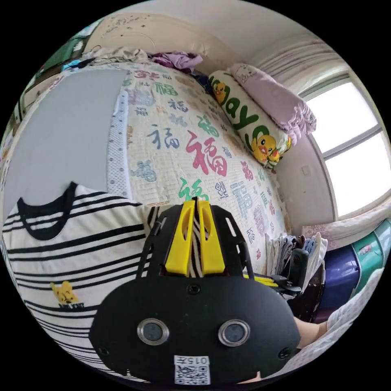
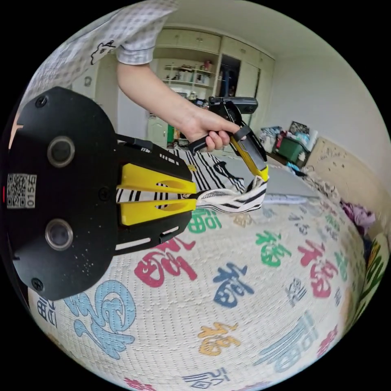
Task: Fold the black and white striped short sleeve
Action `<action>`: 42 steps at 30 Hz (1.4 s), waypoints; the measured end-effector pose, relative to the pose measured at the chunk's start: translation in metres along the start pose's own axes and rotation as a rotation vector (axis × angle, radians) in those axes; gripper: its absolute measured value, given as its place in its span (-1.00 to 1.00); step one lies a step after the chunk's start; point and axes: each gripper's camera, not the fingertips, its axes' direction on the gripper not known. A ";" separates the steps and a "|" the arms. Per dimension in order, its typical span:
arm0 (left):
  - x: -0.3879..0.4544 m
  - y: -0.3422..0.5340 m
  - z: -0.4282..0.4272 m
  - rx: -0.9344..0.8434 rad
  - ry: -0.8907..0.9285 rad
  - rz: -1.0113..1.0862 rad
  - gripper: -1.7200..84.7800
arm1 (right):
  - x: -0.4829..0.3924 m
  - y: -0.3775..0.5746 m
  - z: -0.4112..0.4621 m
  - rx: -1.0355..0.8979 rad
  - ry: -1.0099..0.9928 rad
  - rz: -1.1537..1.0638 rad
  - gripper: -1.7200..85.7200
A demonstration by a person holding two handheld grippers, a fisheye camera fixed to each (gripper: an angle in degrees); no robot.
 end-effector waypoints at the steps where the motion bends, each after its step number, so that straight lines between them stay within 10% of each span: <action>1: -0.008 0.006 -0.015 0.021 -0.011 -0.016 -0.96 | -0.008 0.000 0.002 -0.016 0.000 -0.032 -0.93; 11: -0.136 0.118 -0.091 -0.134 -0.257 -0.369 -0.93 | -0.063 0.029 0.126 -0.523 0.011 -0.281 -0.83; 42: -0.122 -0.007 -0.034 -0.158 -0.111 -0.095 -0.84 | -0.093 -0.008 0.176 -0.300 0.291 -0.282 -0.87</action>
